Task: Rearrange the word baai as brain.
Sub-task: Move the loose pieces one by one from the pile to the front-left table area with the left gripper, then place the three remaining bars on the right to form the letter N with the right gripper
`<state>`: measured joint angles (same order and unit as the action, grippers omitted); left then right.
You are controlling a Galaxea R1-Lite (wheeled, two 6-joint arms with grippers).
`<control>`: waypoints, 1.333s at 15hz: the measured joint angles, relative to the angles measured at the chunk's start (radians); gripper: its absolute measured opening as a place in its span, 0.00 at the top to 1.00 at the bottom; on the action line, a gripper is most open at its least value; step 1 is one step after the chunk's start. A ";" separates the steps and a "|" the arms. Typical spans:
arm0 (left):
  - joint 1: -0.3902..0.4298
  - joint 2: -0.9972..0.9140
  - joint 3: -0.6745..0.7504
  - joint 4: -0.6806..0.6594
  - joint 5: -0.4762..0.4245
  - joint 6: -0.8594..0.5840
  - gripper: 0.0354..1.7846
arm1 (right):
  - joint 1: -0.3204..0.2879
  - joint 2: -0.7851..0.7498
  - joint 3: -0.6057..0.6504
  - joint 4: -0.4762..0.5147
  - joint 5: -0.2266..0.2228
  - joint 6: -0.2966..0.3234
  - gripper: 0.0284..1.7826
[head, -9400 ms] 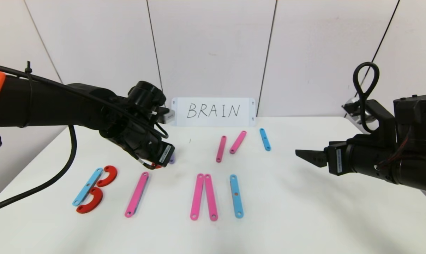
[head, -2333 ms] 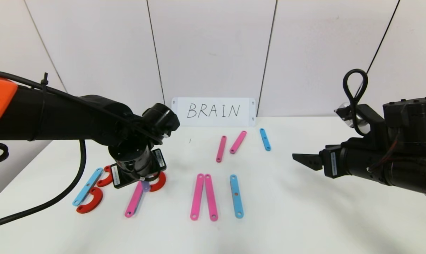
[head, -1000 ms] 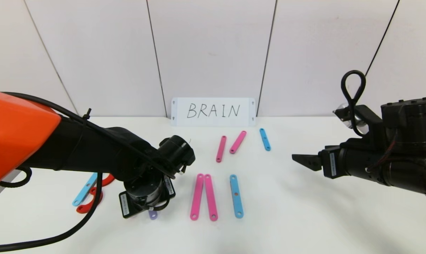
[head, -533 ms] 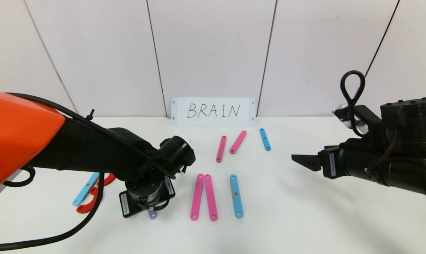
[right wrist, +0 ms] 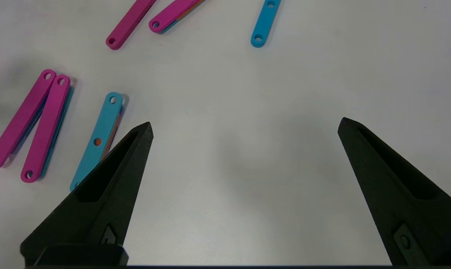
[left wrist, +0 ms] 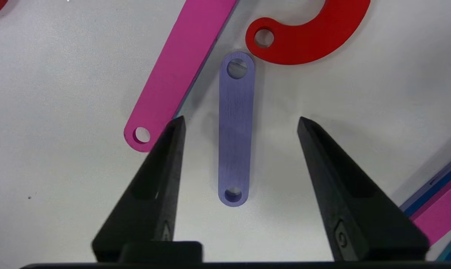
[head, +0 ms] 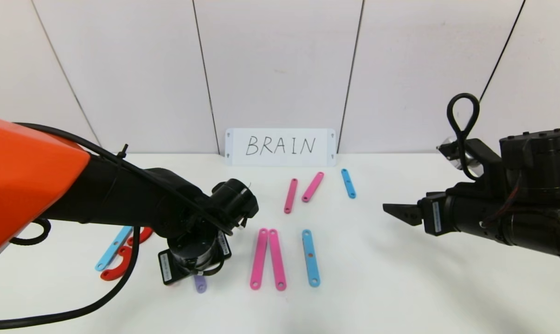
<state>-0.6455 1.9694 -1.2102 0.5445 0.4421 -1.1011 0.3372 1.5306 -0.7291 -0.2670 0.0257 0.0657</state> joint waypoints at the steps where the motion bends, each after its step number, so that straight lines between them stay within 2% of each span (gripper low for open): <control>1: 0.000 0.000 -0.001 0.000 0.000 0.000 0.28 | 0.000 0.000 0.000 0.000 0.000 0.000 0.03; 4: -0.005 -0.002 -0.003 0.000 -0.001 0.000 0.09 | 0.002 0.002 0.000 0.000 0.000 0.000 0.03; 6: -0.007 -0.004 -0.005 0.002 -0.001 0.000 0.03 | 0.004 0.003 -0.001 0.000 0.000 0.000 0.03; 14: -0.010 -0.051 -0.016 0.011 -0.013 0.024 0.02 | 0.006 0.004 -0.001 0.000 0.000 0.000 0.03; 17: -0.007 -0.114 -0.013 0.004 -0.040 0.141 0.02 | 0.006 0.004 -0.001 0.000 0.000 0.000 0.03; 20: 0.013 -0.180 -0.017 -0.013 -0.142 0.331 0.02 | 0.006 0.004 0.000 0.000 0.004 0.000 0.03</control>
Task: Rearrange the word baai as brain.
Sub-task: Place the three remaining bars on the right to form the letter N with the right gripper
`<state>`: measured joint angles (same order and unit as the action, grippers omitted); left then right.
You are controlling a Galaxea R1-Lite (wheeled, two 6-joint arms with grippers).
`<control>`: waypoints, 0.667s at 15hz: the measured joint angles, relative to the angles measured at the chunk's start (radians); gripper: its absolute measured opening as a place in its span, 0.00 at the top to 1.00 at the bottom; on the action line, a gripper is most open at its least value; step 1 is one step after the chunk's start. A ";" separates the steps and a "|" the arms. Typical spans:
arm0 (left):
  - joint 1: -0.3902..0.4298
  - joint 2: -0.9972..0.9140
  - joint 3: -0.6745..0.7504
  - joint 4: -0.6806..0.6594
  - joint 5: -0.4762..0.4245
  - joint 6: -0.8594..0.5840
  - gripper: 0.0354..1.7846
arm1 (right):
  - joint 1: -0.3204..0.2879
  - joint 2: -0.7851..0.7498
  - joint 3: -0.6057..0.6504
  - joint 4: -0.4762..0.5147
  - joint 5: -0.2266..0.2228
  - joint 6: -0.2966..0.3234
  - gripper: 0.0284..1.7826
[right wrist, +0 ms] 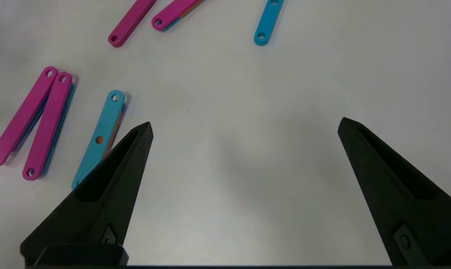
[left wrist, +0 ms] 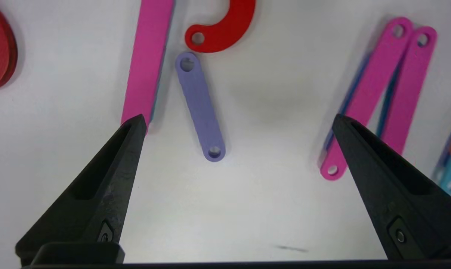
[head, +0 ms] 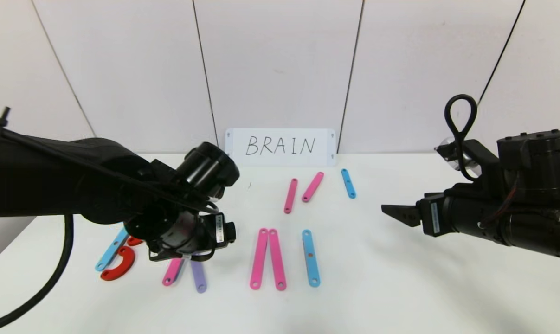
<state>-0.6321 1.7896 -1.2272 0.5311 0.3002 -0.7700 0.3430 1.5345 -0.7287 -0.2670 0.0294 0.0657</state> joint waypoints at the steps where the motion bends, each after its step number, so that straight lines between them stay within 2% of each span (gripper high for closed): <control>1: 0.017 -0.023 -0.003 -0.013 -0.053 0.073 0.02 | 0.000 -0.001 0.000 0.000 0.004 0.000 0.03; 7: 0.216 -0.143 -0.046 -0.052 -0.381 0.472 0.02 | 0.000 -0.010 0.005 0.000 0.012 -0.005 0.03; 10: 0.299 -0.179 -0.076 -0.038 -0.480 0.660 0.02 | 0.000 -0.010 -0.003 -0.001 0.012 0.010 0.03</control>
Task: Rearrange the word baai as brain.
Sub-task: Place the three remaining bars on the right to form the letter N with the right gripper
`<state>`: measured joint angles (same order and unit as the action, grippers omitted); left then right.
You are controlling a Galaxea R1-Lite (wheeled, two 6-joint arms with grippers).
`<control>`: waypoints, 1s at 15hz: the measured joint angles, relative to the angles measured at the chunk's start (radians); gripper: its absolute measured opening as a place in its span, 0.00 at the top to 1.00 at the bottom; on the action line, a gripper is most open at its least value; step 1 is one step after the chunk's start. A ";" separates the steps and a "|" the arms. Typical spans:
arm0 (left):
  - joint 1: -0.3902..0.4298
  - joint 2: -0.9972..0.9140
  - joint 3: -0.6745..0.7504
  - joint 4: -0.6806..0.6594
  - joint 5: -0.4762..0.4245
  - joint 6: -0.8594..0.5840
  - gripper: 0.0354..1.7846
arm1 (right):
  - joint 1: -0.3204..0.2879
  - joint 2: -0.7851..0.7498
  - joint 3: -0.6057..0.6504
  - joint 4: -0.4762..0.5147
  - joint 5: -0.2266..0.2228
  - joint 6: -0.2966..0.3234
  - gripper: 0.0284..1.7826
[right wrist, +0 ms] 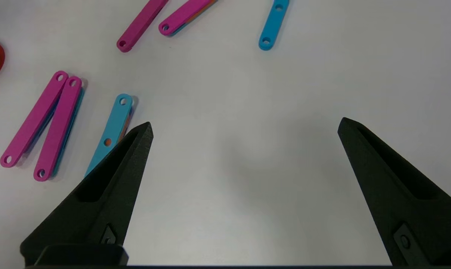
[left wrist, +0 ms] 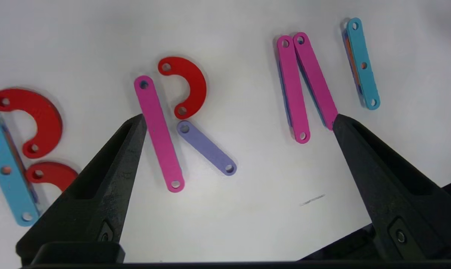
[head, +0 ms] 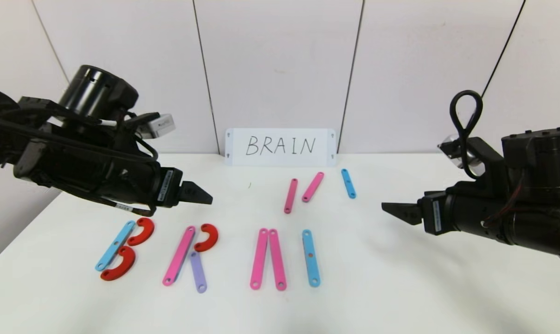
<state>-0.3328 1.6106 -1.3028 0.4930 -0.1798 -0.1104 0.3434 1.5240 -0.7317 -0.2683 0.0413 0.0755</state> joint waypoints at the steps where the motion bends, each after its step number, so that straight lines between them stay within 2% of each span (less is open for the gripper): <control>1: 0.018 -0.009 -0.013 0.003 -0.006 0.036 0.02 | 0.000 0.000 -0.002 0.000 0.000 0.001 0.03; 3: 0.058 -0.017 -0.041 0.004 -0.023 0.063 0.02 | 0.001 -0.001 -0.004 0.003 0.000 0.001 0.03; 9: 0.243 -0.051 -0.107 0.058 -0.241 0.205 0.02 | 0.003 0.001 -0.018 0.023 -0.005 0.001 0.03; 12: 0.264 -0.063 -0.116 0.063 -0.245 0.207 0.02 | 0.013 0.015 -0.059 0.039 -0.017 0.003 0.03; 15: 0.278 -0.076 -0.117 0.057 -0.246 0.207 0.02 | 0.061 0.051 -0.173 0.125 -0.083 0.049 0.03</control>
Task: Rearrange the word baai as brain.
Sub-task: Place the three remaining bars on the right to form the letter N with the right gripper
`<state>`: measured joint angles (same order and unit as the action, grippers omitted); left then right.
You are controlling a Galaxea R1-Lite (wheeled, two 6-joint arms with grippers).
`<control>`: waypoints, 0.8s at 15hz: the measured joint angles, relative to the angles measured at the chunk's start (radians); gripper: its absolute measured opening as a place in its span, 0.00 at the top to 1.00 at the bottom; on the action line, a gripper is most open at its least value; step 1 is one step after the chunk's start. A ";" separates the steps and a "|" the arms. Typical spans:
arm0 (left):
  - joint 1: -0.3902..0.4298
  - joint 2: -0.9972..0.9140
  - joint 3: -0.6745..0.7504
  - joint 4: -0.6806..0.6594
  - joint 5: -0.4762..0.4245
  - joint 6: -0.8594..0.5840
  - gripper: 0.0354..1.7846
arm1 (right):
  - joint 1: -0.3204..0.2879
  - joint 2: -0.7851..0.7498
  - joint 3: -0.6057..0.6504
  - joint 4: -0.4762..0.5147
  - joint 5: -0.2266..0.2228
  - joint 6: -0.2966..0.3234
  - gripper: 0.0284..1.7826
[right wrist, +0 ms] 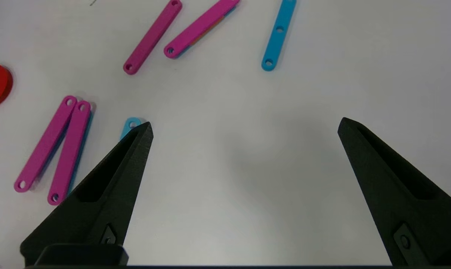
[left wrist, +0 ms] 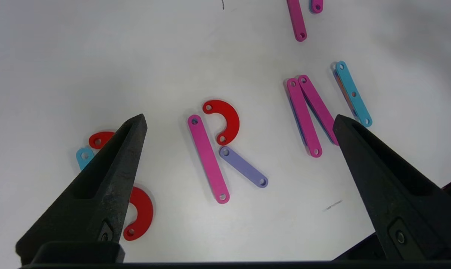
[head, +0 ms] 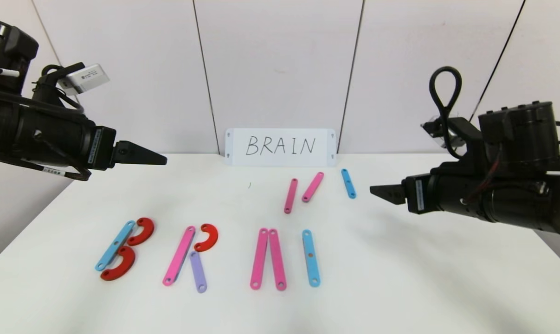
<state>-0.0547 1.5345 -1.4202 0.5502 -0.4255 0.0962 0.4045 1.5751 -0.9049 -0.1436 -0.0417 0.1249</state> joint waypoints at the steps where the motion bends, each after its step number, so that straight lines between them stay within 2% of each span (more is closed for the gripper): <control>1: 0.002 -0.006 0.000 -0.001 0.001 0.000 0.02 | 0.020 0.021 -0.057 0.033 -0.027 0.026 0.03; 3: 0.003 -0.016 0.006 -0.001 0.002 0.001 0.02 | 0.051 0.088 -0.182 0.098 -0.079 0.073 0.03; 5: 0.005 -0.019 0.007 -0.002 0.005 0.003 0.02 | 0.065 0.169 -0.285 0.129 -0.101 0.102 0.03; 12: 0.006 -0.011 0.009 -0.004 0.006 0.005 0.02 | 0.067 0.483 -0.542 0.123 -0.109 0.118 0.03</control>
<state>-0.0489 1.5230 -1.4115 0.5460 -0.4194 0.1009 0.4715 2.0585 -1.4466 -0.0206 -0.1509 0.2428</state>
